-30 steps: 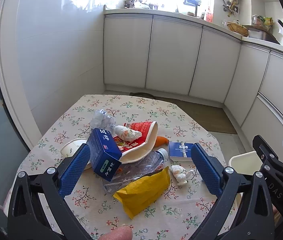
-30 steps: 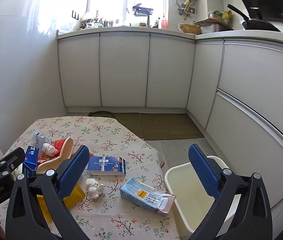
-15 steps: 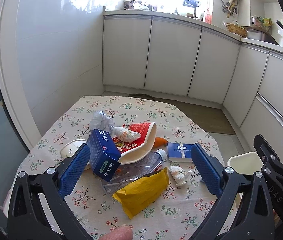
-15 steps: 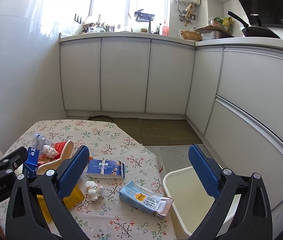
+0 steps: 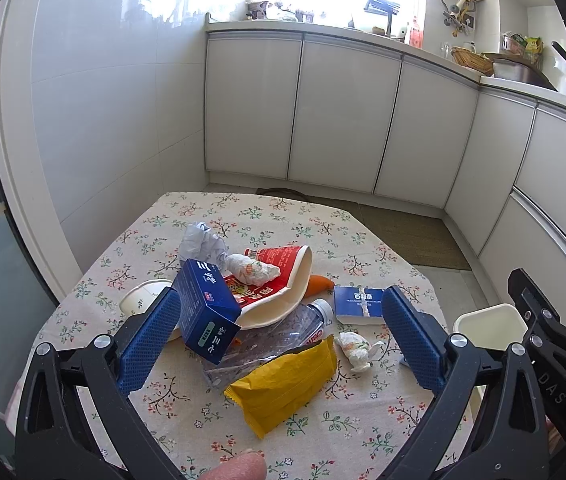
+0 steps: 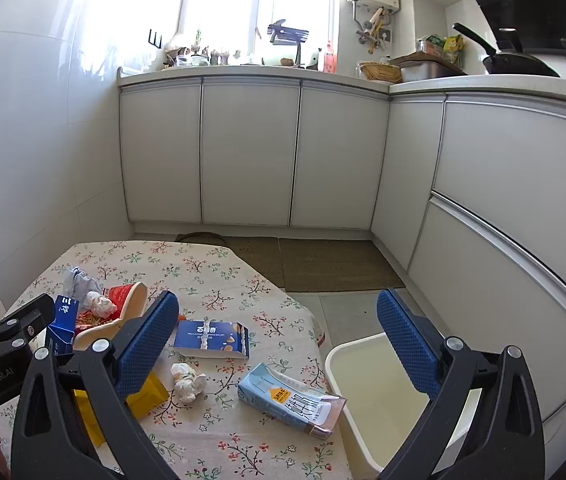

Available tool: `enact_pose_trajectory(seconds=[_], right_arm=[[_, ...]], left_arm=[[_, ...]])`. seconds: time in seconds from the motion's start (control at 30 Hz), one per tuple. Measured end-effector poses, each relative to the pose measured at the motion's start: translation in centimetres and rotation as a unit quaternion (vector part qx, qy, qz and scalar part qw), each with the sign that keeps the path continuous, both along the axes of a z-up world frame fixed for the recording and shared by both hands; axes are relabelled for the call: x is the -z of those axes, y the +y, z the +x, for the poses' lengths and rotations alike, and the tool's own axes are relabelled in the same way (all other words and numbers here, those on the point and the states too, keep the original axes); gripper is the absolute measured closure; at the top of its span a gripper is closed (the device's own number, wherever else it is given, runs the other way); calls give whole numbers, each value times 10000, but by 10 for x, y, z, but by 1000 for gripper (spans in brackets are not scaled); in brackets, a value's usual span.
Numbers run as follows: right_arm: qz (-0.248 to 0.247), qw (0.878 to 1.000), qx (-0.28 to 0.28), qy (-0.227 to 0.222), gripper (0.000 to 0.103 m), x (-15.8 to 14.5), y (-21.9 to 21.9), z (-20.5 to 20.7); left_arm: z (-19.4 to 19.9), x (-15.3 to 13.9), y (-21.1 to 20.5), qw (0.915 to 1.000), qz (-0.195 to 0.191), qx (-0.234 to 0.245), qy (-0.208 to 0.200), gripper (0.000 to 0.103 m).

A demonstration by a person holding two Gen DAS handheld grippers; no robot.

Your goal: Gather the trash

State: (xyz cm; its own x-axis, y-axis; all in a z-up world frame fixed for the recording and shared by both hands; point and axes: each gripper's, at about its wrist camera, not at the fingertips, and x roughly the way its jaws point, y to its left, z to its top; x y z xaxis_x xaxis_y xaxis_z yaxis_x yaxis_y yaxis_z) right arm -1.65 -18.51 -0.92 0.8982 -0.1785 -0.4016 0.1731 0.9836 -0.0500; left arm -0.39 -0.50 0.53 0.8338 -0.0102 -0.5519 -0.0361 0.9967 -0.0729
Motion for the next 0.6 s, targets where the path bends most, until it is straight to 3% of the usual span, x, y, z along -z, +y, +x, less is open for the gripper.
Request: enact_pose_trajectory(seconds=[0.6], right_arm=[[19, 10000, 10, 84, 6, 3, 0, 1]], left_arm=[[1, 4, -1, 10000, 72, 2, 22, 7]])
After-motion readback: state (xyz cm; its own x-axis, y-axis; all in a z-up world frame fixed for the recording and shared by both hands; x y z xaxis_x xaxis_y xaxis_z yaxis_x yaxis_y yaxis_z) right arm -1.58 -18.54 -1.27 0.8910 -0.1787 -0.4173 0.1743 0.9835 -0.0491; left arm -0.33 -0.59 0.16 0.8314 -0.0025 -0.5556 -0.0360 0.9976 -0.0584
